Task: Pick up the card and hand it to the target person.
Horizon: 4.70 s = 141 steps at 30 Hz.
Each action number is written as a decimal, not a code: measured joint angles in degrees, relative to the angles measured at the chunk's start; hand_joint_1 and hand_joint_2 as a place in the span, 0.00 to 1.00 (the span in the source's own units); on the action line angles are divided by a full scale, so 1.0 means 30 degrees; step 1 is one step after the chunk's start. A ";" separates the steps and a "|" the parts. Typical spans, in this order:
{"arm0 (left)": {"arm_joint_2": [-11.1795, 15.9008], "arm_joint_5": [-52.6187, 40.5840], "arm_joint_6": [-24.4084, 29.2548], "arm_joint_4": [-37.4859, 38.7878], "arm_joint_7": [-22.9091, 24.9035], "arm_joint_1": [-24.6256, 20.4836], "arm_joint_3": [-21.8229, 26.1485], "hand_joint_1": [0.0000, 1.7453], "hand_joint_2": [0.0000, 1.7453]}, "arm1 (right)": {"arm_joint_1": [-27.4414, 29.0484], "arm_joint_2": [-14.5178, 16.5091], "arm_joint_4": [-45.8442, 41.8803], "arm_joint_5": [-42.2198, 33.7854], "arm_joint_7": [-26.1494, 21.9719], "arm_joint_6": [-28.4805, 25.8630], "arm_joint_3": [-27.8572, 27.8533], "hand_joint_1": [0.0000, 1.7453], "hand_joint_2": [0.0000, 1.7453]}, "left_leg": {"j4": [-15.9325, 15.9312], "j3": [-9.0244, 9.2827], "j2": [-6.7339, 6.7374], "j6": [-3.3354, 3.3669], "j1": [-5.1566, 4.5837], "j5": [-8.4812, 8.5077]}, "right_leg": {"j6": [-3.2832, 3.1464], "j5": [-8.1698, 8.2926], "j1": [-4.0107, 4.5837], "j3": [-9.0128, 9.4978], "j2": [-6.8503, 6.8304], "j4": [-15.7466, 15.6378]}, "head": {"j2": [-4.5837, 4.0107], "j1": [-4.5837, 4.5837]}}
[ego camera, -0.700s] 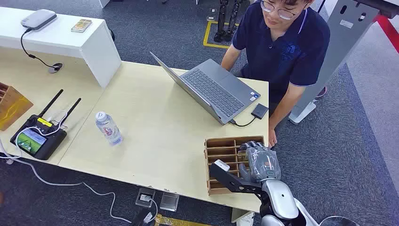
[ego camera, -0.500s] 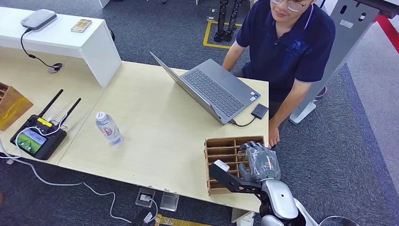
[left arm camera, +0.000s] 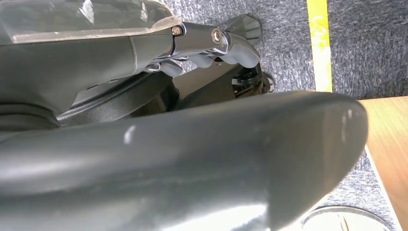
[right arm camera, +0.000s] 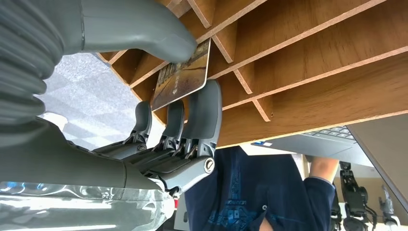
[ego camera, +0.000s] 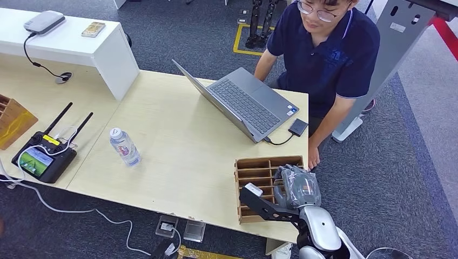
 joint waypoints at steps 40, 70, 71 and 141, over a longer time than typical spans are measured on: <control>0.0071 -0.0129 -0.0335 0.0000 -0.0208 -0.0002 0.0000 0.00 1.00 | -0.0566 -0.0009 0.0042 -0.4453 -0.1056 0.1091 -0.0058 0.82 1.00 | 0.0000 0.0021 0.0010 0.0000 0.0000 0.0000 | -0.0002 0.0002 0.0000 0.0005 0.0017 0.0000 | 0.0000 -0.0007; -0.0029 -0.0020 -0.0452 0.0007 -0.0678 -0.0023 0.0000 0.00 1.00 | -0.5416 0.0235 -0.2768 -0.3526 -0.6452 -0.3994 0.1352 0.82 1.00 | 0.0007 0.0007 0.0006 0.0004 0.0000 0.0009 | -0.0005 0.0009 0.0000 0.0004 0.0007 0.0020 | 0.0000 -0.0002; -0.0040 -0.0029 -0.0461 0.0007 -0.0678 -0.0036 0.0000 0.00 1.00 | -0.5392 0.0356 -0.2544 -0.2962 -0.6703 -0.4606 0.1410 0.82 1.00 | 0.0007 0.0007 0.0006 0.0004 0.0000 0.0009 | -0.0005 0.0009 0.0000 0.0004 0.0006 0.0020 | 0.0000 -0.0006; -0.0153 0.0297 -0.0335 0.0007 -0.0555 0.0015 0.0018 0.00 0.00 | -0.1857 0.1137 0.1301 -1.2393 -0.8285 -0.7721 -0.0581 0.00 1.00 | 0.0008 0.0014 0.0018 0.0004 0.0000 0.0008 | -0.0005 0.0008 0.0000 -0.0003 0.0010 0.0013 | 0.0000 -0.0005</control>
